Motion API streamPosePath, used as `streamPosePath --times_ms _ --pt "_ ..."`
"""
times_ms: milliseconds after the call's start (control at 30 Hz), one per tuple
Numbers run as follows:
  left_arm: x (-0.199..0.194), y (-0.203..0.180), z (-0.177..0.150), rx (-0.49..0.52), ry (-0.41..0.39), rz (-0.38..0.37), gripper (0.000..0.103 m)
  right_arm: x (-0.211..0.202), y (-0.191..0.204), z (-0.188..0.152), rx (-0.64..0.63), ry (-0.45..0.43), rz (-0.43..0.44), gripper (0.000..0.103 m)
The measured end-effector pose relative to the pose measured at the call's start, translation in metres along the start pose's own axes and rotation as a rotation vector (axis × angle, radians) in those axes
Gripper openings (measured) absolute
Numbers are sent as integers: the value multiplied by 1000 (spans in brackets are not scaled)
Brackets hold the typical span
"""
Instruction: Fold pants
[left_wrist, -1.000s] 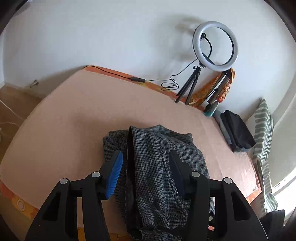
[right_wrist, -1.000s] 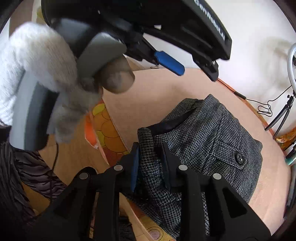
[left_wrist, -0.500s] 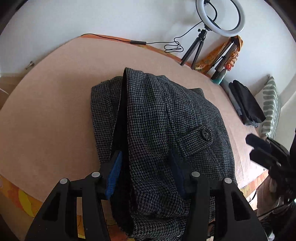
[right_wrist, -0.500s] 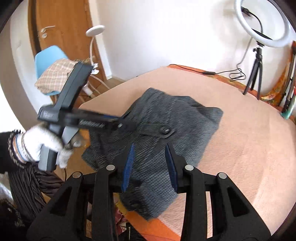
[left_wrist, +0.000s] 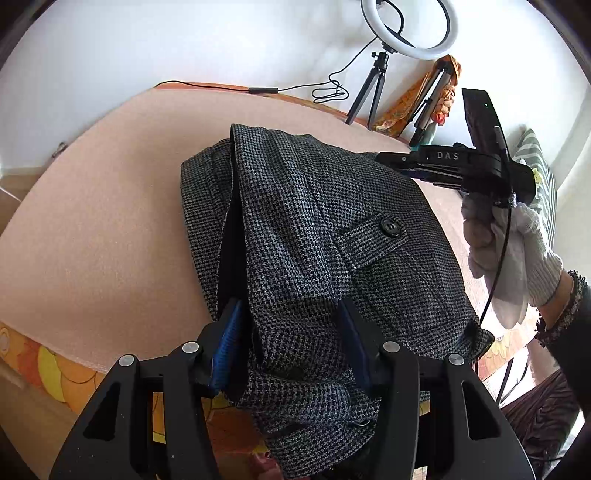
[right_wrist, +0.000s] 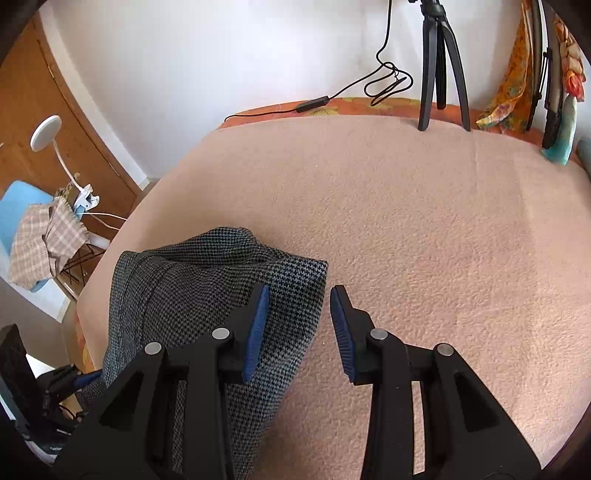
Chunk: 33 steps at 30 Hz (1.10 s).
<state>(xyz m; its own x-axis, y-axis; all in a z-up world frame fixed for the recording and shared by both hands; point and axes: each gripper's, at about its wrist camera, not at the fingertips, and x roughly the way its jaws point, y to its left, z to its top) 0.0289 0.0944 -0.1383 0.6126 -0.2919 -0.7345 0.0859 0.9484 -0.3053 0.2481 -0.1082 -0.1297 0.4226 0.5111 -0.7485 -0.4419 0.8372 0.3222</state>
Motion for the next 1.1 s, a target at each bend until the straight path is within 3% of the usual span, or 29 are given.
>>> streamPosePath --times_ms 67,133,233,333,400,467,567,633,867,967,1100 --pt "-2 1 -2 5 1 0 51 6 1 2 -9 -17 -4 18" --pt "-1 -1 -1 16 2 4 51 13 3 6 -34 -23 -55 11" --pt "0 0 6 -9 24 -14 51 25 3 8 -43 -1 -128 9" --pt "-9 15 15 -107 12 -69 51 15 -2 9 6 -22 -121 9" --pt "-13 29 21 -172 -10 -79 56 2 -6 11 30 -28 -101 16" --pt "-12 42 28 -228 -12 -98 61 -13 -11 9 49 -37 -90 45" --pt "-3 61 41 -322 0 -175 63 -37 -14 0 61 -75 -85 66" --pt "9 71 49 -372 41 -230 66 -48 -16 -10 73 -73 -69 75" --pt "34 91 63 -459 85 -301 67 -69 -32 -61 248 41 144 83" --pt "46 95 71 -460 92 -281 67 -71 -32 -92 301 84 241 84" --pt "57 104 82 -477 88 -282 68 -70 -27 -119 333 124 305 84"
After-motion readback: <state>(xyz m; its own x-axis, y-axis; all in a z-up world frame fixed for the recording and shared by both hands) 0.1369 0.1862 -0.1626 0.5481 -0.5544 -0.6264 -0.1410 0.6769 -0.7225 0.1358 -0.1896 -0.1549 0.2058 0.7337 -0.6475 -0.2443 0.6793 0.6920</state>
